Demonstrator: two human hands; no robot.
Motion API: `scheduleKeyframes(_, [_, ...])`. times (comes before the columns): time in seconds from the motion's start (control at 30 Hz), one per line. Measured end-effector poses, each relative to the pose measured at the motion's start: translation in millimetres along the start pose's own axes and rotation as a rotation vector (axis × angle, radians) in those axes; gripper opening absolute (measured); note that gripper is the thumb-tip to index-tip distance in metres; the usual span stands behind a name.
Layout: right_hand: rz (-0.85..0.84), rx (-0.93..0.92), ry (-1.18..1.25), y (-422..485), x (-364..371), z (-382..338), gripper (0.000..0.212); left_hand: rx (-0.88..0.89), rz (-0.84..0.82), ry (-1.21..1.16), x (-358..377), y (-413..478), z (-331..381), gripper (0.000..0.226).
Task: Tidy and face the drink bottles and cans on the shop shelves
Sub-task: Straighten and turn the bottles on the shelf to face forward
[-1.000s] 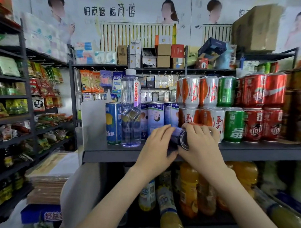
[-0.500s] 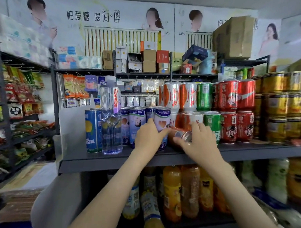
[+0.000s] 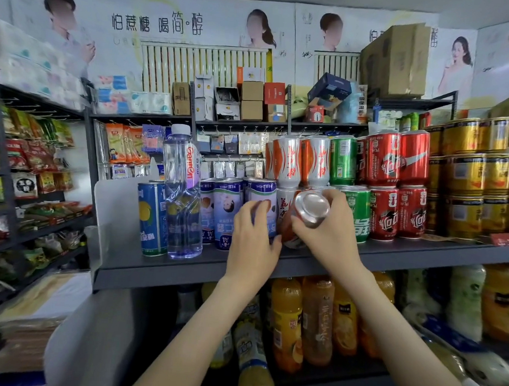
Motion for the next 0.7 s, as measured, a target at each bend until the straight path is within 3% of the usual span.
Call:
scheduleKeyframes(0.23, [-0.035,0.052,0.092,19.6,17.2,-10.4,0.064,0.004,0.000,0.001,2.7,0.1,-0.2,0.059])
scheduleKeyframes(0.33, [-0.063,0.082,0.027,26.5,26.2,-1.6,0.059,-0.011,-0.012,0.003,4.2,-0.4,1.3,0.060])
scheduleKeyframes(0.57, [-0.103,0.030,-0.035,6.4,21.0,10.0,0.077,-0.022,0.014,0.042,9.6,-4.3,13.3,0.057])
scheduleKeyframes(0.7, [-0.055,0.010,-0.063,-2.8,-10.0,17.1,0.055,0.044,0.072,-0.039,19.0,1.3,37.5,0.046])
Point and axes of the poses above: each hand's wrist, its own y-axis towards the middle knuckle, its own x-axis out of the palm, z = x × y, the point moved 1 cm from there along y, towards the middle knuckle, and after that the axes turned 13 degrees about x, right-handed, at the moved point
